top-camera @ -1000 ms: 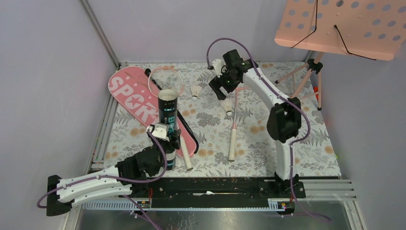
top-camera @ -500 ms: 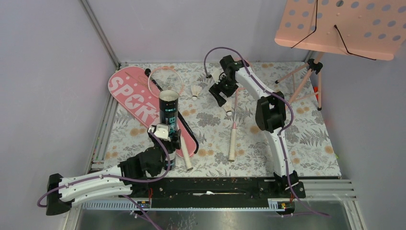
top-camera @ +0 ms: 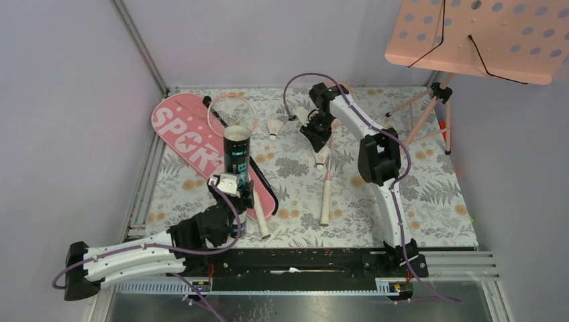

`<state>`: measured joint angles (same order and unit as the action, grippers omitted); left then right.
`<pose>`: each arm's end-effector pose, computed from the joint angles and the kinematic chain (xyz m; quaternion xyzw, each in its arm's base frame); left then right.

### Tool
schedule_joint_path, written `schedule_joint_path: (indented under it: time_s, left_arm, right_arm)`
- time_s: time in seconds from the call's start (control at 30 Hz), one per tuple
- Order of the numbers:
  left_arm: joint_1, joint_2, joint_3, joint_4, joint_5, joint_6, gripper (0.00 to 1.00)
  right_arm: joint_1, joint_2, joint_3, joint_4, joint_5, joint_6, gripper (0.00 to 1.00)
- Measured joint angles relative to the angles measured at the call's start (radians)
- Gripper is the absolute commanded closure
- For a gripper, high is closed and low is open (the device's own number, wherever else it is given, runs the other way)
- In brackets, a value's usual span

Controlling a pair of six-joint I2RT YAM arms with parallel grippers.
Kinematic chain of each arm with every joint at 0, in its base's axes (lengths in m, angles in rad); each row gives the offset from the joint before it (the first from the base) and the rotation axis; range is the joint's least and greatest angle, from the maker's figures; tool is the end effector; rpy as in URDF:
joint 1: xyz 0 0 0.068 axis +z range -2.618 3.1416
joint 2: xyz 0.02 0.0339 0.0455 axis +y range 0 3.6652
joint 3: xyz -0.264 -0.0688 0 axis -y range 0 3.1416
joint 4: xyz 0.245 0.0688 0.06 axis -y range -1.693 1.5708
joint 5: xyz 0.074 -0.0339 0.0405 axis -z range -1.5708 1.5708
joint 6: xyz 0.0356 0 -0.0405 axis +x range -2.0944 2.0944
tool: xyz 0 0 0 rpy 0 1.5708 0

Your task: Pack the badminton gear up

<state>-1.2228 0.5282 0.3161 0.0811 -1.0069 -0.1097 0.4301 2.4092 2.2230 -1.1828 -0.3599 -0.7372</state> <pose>0.0748 -0.1179 0.2415 0.0778 0.7272 -0.0718 0.6782 0.4399 0.2156 0.1985 -0.5545 0.8069 0.1608 0.1252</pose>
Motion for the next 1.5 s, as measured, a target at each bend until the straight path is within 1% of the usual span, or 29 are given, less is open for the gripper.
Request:
schedule_joint_path:
  time_s: [0.07, 0.13, 0.23, 0.27, 0.33, 0.43, 0.53, 0.67, 0.77, 0.83, 0.9, 0.97, 1.07, 1.17, 1.33, 1.5]
  left_arm:
    - [0.000, 0.005, 0.000, 0.003, -0.002, 0.002, 0.84]
    - [0.000, 0.009, 0.002, 0.005, -0.002, 0.003, 0.84]
    - [0.000, 0.012, 0.003, 0.004, 0.001, 0.004, 0.83]
    - [0.000, 0.012, 0.003, 0.004, 0.003, 0.004, 0.83]
    - [0.000, 0.013, 0.005, 0.002, 0.010, 0.005, 0.83]
    - [0.001, 0.026, 0.012, -0.002, 0.057, 0.028, 0.83]
    - [0.001, 0.065, 0.026, 0.003, 0.169, 0.113, 0.83]
    - [0.001, 0.161, 0.058, 0.009, 0.298, 0.231, 0.83]
    - [0.001, 0.259, 0.099, -0.012, 0.356, 0.279, 0.84]
    - [0.001, 0.321, 0.126, -0.029, 0.386, 0.298, 0.85]
    - [0.001, 0.369, 0.143, -0.035, 0.413, 0.318, 0.85]
    - [0.001, 0.399, 0.151, -0.034, 0.435, 0.339, 0.85]
    - [0.001, 0.412, 0.154, -0.035, 0.465, 0.358, 0.85]
    - [0.001, 0.412, 0.154, -0.035, 0.493, 0.369, 0.84]
    - [0.001, 0.410, 0.154, -0.035, 0.518, 0.377, 0.84]
    - [0.001, 0.407, 0.154, -0.032, 0.523, 0.376, 0.84]
  right_arm:
    - [0.000, 0.000, 0.000, -0.011, -0.002, -0.009, 0.90]
    - [0.000, 0.000, 0.000, -0.021, -0.013, -0.010, 0.93]
    - [0.000, -0.014, 0.000, -0.040, -0.056, 0.011, 1.00]
    - [0.000, -0.020, 0.000, -0.040, -0.061, 0.014, 1.00]
    - [0.001, -0.061, -0.004, -0.029, -0.090, 0.070, 1.00]
    - [0.002, -0.217, -0.092, 0.064, -0.112, 0.210, 1.00]
    - [0.007, -0.500, -0.333, 0.249, -0.092, 0.365, 1.00]
    - [0.042, -1.015, -0.785, 0.574, -0.010, 0.532, 1.00]
    - [0.067, -1.379, -1.073, 0.773, 0.022, 0.615, 1.00]
    - [0.069, -1.587, -1.215, 0.863, 0.048, 0.656, 1.00]
    - [0.069, -1.760, -1.305, 0.926, 0.064, 0.697, 1.00]
    - [0.069, -1.865, -1.342, 0.967, 0.053, 0.729, 1.00]
    - [0.069, -1.938, -1.370, 1.026, 0.015, 0.793, 1.00]
    - [0.069, -1.965, -1.410, 1.102, -0.047, 0.863, 1.00]
    - [0.069, -1.915, -1.423, 1.167, -0.114, 0.935, 1.00]
    - [0.069, -1.852, -1.424, 1.177, -0.159, 0.962, 1.00]
